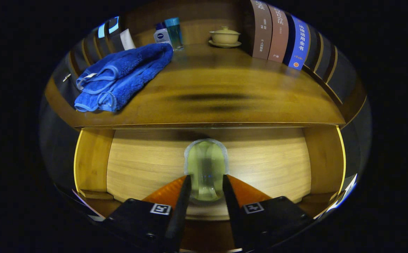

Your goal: Pull open the drawer, take out the items inside it, and place them on the countertop above the cabinet.

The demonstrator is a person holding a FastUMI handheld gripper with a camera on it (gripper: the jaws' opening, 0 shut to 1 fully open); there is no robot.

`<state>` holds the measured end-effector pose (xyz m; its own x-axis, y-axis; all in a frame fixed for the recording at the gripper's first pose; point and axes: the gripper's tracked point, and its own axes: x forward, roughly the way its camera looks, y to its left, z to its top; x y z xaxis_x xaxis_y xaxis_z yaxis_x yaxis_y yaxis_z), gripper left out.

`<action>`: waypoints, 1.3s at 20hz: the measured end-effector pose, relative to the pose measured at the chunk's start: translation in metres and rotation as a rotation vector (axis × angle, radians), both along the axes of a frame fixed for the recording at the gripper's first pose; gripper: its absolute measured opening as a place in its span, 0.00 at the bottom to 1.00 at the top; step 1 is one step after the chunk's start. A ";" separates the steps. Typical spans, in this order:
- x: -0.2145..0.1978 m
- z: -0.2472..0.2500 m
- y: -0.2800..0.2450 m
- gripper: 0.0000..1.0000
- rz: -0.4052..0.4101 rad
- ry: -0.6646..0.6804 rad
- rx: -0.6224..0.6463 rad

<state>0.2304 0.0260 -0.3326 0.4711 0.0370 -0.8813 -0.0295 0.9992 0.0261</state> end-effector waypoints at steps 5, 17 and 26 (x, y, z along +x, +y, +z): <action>0.003 0.000 -0.001 0.24 0.002 -0.022 -0.001; -0.034 0.096 0.002 0.24 0.056 -0.054 0.076; 0.052 0.144 -0.005 0.24 0.011 -0.119 0.052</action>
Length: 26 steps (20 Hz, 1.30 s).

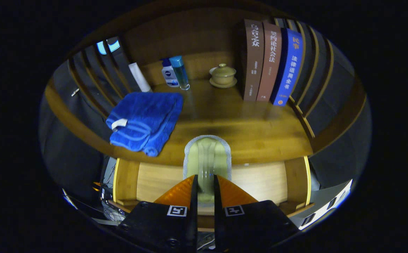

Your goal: Pull open the drawer, take out the items inside it, and place them on the countertop above the cabinet.

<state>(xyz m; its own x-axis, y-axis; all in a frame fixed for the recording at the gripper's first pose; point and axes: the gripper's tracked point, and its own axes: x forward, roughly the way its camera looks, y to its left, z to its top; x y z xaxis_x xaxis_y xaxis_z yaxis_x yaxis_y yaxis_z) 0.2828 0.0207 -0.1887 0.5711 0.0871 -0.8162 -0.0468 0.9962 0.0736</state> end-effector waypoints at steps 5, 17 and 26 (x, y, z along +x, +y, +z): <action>0.059 -0.007 0.016 0.24 -0.005 0.022 -0.023; 0.097 -0.023 0.024 0.76 -0.019 -0.015 0.006; 0.042 0.072 0.017 0.99 0.017 -0.474 0.067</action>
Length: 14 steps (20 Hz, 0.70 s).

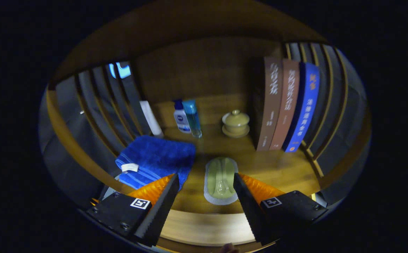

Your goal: Pull open the drawer, take out the items inside it, and place them on the countertop above the cabinet.

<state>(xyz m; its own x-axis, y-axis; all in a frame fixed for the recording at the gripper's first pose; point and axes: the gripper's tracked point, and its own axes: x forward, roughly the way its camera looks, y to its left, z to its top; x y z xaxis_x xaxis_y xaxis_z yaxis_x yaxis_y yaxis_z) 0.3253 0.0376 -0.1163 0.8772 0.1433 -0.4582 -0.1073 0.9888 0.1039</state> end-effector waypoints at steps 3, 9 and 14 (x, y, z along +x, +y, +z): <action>-0.049 0.041 -0.013 1.00 -0.017 -0.193 0.037; -0.160 0.062 -0.032 0.99 -0.069 -0.448 0.029; -0.248 0.030 -0.027 0.99 -0.079 -0.563 0.000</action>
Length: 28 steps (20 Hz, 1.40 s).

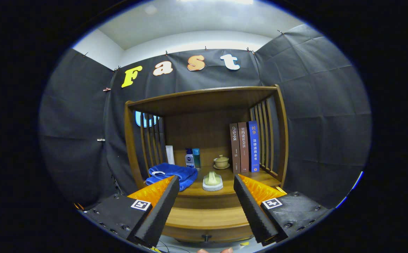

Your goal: Pull open the drawer, take out the items inside it, and place them on the countertop above the cabinet.

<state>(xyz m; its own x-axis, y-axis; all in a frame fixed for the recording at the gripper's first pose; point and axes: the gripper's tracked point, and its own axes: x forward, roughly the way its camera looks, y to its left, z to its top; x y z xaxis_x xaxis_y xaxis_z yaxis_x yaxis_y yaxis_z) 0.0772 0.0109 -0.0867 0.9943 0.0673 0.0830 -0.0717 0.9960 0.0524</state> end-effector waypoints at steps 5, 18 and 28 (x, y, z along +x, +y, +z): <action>-0.043 -0.085 0.003 0.99 -0.017 0.069 -0.017; -0.014 -0.200 0.017 1.00 -0.005 0.249 -0.065; 0.027 -0.237 0.021 0.99 -0.040 0.310 -0.070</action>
<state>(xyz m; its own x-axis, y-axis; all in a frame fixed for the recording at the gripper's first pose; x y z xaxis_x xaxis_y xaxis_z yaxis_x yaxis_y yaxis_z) 0.1038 0.0314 -0.3238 0.9735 0.0228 -0.2275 -0.0242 0.9997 -0.0035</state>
